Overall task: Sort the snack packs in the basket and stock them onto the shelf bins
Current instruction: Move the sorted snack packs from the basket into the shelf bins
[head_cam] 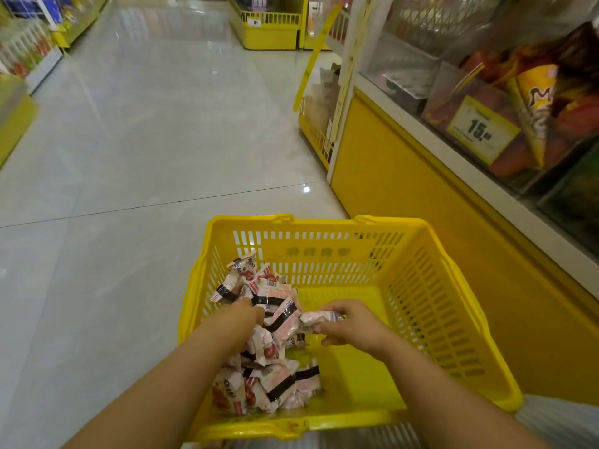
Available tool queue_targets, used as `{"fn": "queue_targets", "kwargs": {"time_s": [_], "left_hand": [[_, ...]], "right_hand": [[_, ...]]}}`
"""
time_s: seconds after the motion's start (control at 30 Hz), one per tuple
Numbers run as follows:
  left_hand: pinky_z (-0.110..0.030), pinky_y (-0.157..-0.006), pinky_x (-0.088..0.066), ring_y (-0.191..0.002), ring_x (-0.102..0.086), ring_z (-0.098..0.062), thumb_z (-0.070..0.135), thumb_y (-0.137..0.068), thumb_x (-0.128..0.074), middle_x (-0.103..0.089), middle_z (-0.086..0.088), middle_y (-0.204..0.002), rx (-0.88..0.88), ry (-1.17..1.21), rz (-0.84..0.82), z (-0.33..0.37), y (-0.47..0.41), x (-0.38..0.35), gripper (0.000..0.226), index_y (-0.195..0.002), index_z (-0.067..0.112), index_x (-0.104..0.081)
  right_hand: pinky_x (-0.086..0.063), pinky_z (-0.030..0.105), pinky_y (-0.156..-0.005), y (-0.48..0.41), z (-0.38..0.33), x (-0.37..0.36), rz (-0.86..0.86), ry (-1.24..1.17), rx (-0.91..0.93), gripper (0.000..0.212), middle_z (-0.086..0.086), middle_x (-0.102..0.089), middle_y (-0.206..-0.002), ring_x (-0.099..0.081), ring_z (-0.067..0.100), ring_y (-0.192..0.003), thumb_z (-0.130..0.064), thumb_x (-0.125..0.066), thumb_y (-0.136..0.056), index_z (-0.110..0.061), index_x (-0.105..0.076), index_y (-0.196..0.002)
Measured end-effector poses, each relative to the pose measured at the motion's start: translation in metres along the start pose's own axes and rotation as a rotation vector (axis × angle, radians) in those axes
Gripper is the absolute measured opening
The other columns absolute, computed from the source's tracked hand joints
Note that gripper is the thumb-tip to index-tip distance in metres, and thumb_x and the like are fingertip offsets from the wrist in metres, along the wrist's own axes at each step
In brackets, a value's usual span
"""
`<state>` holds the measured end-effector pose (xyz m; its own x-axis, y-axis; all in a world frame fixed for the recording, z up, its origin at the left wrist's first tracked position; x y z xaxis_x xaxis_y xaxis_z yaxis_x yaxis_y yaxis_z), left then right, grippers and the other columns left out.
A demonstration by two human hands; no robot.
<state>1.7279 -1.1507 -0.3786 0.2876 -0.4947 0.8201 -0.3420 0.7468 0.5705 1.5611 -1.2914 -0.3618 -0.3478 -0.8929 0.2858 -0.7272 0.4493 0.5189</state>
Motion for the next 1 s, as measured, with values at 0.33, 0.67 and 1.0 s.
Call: {"fn": "queue_targets", "kwargs": {"time_s": [0.33,0.67,1.0], "left_hand": [[-0.025,-0.076,-0.045,-0.09,-0.058,-0.013,0.012,-0.077,-0.075,-0.06,0.006,-0.094,-0.179,0.585,0.426,0.004,0.056,0.107,0.034,-0.103,0.027,-0.06],[-0.03,-0.065,-0.058,-0.095,-0.068,-0.017,0.004,-0.087,-0.066,-0.067,-0.004,-0.11,-0.446,1.645,0.457,0.091,0.107,0.21,0.033,-0.112,0.022,-0.058],[-0.029,-0.059,-0.057,-0.092,-0.069,-0.014,0.006,-0.087,-0.066,-0.067,0.001,-0.111,-0.521,1.829,0.529,0.144,0.137,0.267,0.044,-0.125,0.019,-0.05]], "right_hand": [[-0.057,0.024,-0.07,0.045,-0.069,0.037,0.289,-0.536,0.155,0.025,0.011,-0.072,-0.098,-0.069,0.02,-0.089,-0.027,-0.061,-0.091,-0.004,-0.07,-0.099],[-0.055,0.039,-0.087,0.167,-0.165,0.139,0.619,-0.385,0.456,0.052,0.014,-0.068,-0.111,-0.067,0.025,-0.096,0.001,-0.073,-0.077,-0.002,-0.051,-0.124],[-0.059,0.036,-0.07,0.224,-0.176,0.151,0.143,-0.86,0.36,0.033,0.011,-0.071,-0.095,-0.068,0.021,-0.085,-0.013,-0.064,-0.071,-0.008,-0.066,-0.104]]}}
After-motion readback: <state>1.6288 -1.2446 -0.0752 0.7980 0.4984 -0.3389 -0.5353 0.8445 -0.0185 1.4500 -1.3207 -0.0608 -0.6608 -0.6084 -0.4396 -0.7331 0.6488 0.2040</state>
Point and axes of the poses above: each hand's wrist, its own y-axis away from the middle knuckle, its own x-axis out of the back of the hand, z = x × y, the point moved 2 cm from there along -y, towards the middle knuckle
